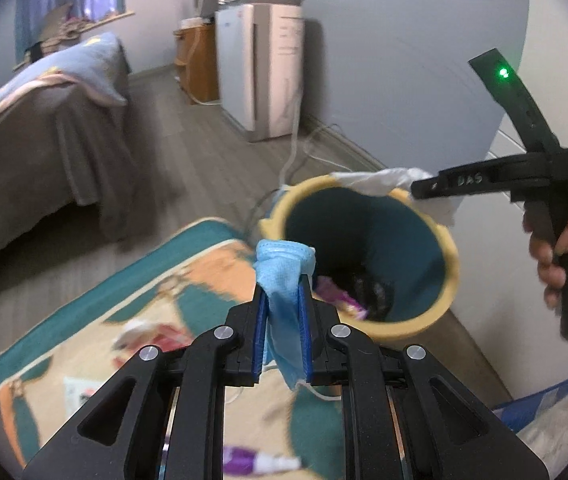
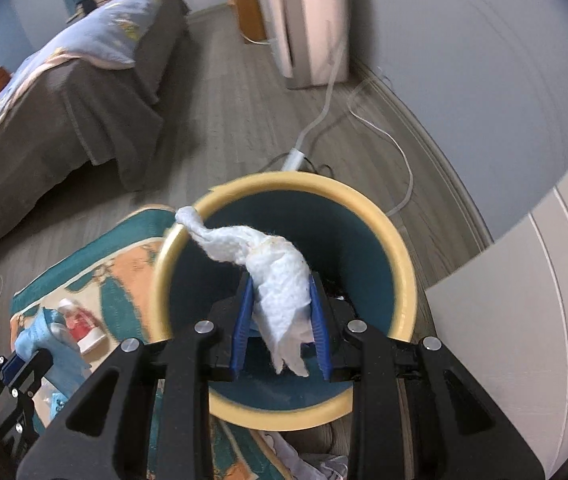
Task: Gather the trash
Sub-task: 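Carry the tissue and mask to the wastebasket and open both tools over it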
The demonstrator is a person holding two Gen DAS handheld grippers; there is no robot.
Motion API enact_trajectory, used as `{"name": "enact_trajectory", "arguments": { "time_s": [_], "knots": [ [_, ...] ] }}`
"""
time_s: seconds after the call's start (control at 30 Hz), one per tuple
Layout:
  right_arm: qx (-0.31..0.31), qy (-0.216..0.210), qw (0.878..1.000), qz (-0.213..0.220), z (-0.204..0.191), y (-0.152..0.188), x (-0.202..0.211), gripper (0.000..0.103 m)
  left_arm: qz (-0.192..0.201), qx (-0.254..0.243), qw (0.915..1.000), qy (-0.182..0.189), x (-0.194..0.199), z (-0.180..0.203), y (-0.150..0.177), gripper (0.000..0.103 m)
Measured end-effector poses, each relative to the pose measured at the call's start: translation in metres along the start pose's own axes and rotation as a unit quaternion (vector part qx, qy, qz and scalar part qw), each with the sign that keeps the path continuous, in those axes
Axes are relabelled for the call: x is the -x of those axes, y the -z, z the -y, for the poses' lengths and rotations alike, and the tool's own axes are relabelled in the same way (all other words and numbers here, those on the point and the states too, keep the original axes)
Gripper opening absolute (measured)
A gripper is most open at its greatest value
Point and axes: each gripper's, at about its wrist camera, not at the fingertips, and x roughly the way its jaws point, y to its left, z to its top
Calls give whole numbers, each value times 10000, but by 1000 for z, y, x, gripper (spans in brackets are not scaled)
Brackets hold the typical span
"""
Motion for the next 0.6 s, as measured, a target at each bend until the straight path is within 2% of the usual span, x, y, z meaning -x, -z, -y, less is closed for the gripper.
{"name": "enact_trajectory", "arguments": {
  "time_s": [0.1, 0.2, 0.33, 0.4, 0.43, 0.47, 0.5, 0.53, 0.57, 0.6],
  "knots": [
    [-212, 25, 9997, -91, 13, 1, -7, 27, -175, -61, 9997, 186, -23, 16, -13, 15],
    [-356, -7, 9993, -130, 18, 1, -11, 27, -271, -243, 9991, 215, -40, 26, -23, 15],
    [-431, -21, 9990, -124, 19, -1, -12, 28, -359, -599, 9975, 118, -60, 42, -30, 15],
    [-447, -46, 9990, -88, 19, -2, -12, 29, -303, -682, 9972, 36, -65, 46, -33, 19],
    [-455, -37, 9989, -61, 18, -3, -12, 34, -261, -663, 9975, 27, -66, 45, -36, 23],
    [-463, -30, 9989, -42, 19, -4, -11, 44, -230, -622, 9978, 22, -66, 44, -37, 27],
    [-470, 18, 9989, -22, 20, -5, -11, 53, -186, -553, 9983, 24, -66, 43, -40, 38],
    [-465, 70, 9989, -8, 20, -5, -11, 69, -128, -491, 9987, 27, -65, 41, -44, 57],
    [-451, 86, 9989, -6, 21, -5, -11, 75, -39, -435, 9990, 35, -62, 40, -45, 65],
    [-424, 115, 9990, -28, 21, -5, -12, 75, 13, -423, 9991, 25, -61, 38, -46, 76]
  ]
}}
